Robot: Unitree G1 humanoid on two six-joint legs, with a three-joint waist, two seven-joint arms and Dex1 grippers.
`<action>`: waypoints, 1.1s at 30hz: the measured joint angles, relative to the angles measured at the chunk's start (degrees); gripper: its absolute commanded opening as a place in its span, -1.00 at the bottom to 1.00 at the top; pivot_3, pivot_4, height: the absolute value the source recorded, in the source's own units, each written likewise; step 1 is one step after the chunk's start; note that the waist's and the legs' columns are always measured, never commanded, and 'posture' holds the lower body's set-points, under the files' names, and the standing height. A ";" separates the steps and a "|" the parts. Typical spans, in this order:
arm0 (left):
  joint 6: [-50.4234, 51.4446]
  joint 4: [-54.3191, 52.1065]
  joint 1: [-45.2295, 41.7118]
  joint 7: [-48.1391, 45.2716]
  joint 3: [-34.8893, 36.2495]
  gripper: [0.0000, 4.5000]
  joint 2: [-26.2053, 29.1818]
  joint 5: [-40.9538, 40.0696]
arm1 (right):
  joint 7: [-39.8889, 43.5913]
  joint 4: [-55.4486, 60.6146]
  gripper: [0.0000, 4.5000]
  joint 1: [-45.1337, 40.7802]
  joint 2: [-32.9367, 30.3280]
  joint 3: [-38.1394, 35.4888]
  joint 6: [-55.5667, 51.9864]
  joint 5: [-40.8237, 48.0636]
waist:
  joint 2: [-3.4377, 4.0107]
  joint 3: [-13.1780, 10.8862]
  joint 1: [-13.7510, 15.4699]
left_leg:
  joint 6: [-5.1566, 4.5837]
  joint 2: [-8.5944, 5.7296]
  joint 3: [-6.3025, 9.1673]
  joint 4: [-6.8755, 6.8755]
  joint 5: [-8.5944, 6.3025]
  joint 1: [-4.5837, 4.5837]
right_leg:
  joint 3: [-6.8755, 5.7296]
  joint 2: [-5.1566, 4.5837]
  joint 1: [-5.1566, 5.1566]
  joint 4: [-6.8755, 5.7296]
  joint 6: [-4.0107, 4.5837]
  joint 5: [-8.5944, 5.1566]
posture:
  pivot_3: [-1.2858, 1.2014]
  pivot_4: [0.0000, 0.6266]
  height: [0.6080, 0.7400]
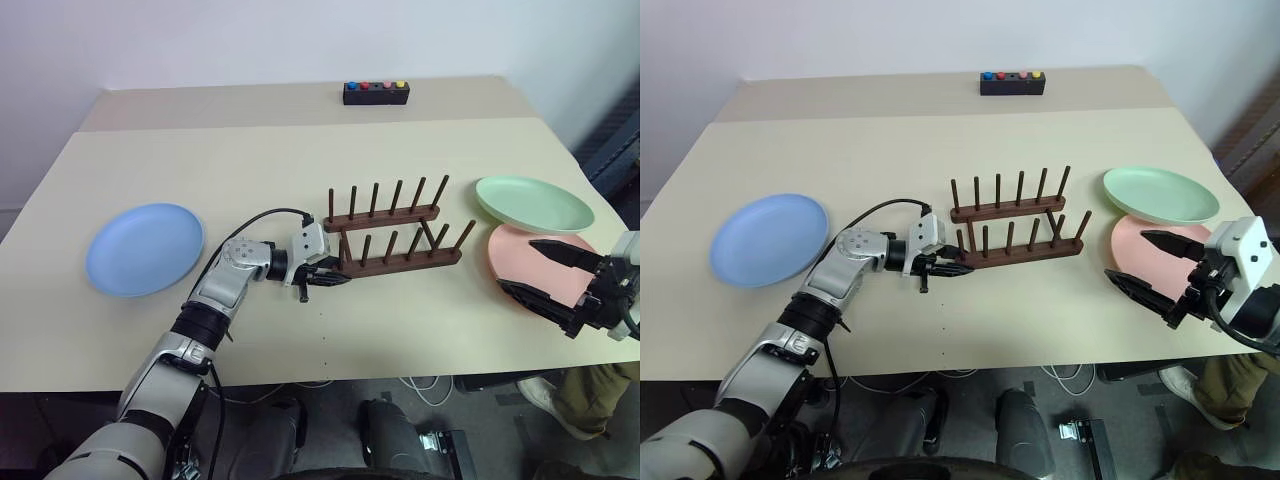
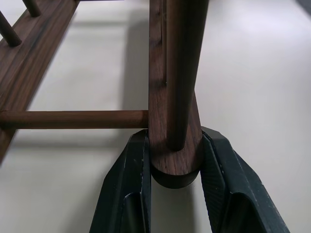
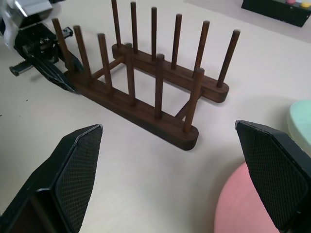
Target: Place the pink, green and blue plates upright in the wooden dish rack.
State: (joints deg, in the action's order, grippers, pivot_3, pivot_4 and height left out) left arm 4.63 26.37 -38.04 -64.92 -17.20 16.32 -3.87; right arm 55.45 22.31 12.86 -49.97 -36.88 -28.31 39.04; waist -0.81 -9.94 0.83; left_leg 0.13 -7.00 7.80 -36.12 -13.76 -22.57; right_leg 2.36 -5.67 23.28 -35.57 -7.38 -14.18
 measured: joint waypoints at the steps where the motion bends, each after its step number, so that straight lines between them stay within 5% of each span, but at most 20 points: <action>1: 0.21 0.04 0.00 0.65 -0.02 -0.66 -0.52 0.21 | -0.11 0.02 1.00 -0.04 0.01 0.00 0.03 -0.02 | 0.00 0.00 0.01 | -0.01 0.00 0.00 0.00 0.00 -0.01 | 0.00 0.00 0.00 0.02 0.00 0.00 | 0.03 -0.52 1.00; 8: 3.51 -1.09 0.03 2.01 -0.43 -0.66 -1.15 1.39 | -0.75 0.09 1.00 -1.10 0.02 0.49 0.06 -0.08 | 0.00 0.00 -0.05 | -0.01 0.00 0.00 -0.01 -0.01 0.00 | 0.00 0.01 -0.02 0.01 0.00 0.00 | 0.03 -0.52 1.00; 14: 5.74 -1.79 0.24 1.45 -0.43 0.69 -1.17 0.98 | -0.99 0.08 1.00 -2.36 0.00 1.11 0.08 -0.15 | 0.00 0.00 0.00 | -0.01 0.00 0.00 -0.02 -0.01 0.00 | 0.00 0.01 -0.02 0.02 -0.01 0.01 | 0.03 -0.52 1.00; 16: 5.40 -1.80 0.24 1.75 -0.43 0.96 -1.17 1.07 | -0.99 0.08 1.00 -2.70 0.00 1.38 0.08 -0.23 | 0.00 0.00 -0.01 | -0.01 0.00 0.00 -0.01 -0.01 0.00 | 0.00 0.01 -0.02 0.02 -0.01 0.01 | 0.03 -0.52 1.00; 21: 9.97 -4.47 0.24 -0.50 -0.37 0.96 0.60 -0.58 | -1.01 0.09 1.00 -2.77 0.00 1.96 0.07 -0.28 | 0.00 0.00 -0.07 | -0.01 0.00 0.00 -0.01 -0.01 0.00 | 0.00 0.02 -0.01 0.01 -0.01 0.01 | 0.03 -0.52 1.00; 28: 25.90 -15.93 0.23 -5.28 6.00 0.96 10.61 -9.90 | -2.33 1.58 1.00 -2.54 1.97 3.66 -0.83 0.77 | 0.01 0.01 -0.19 | -0.01 0.05 0.02 -0.01 -0.01 0.05 | 0.00 0.04 0.00 -0.10 0.00 0.00 | 0.03 -0.52 1.00; 30: 27.80 -16.37 0.05 -5.89 7.72 0.73 13.29 -11.11 | -3.11 1.78 0.89 -2.64 2.70 4.81 -1.70 1.56 | 0.03 0.01 -0.11 | -0.01 0.04 0.01 -0.02 -0.01 0.05 | 0.01 0.03 0.00 -0.11 0.01 0.00 | 0.03 -0.52 1.00; 33: 31.30 -17.26 0.05 -8.87 11.34 0.15 16.39 -16.22 | -4.13 1.85 0.40 -4.71 3.11 6.10 -3.63 3.29 | 0.01 0.00 -0.13 | -0.01 0.04 0.01 -0.05 -0.01 0.04 | 0.01 0.03 0.00 -0.11 0.03 0.01 | 0.03 -0.52 1.00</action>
State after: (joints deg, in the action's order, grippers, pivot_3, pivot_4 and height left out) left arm 35.93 9.10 -38.00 -73.79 -5.86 32.71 -20.09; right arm 51.32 24.16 8.15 -46.86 -30.79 -31.94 42.34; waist -0.80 -9.94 0.70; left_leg 0.13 -6.95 7.81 -36.17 -13.77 -22.53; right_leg 2.37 -5.64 23.28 -35.68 -7.35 -14.17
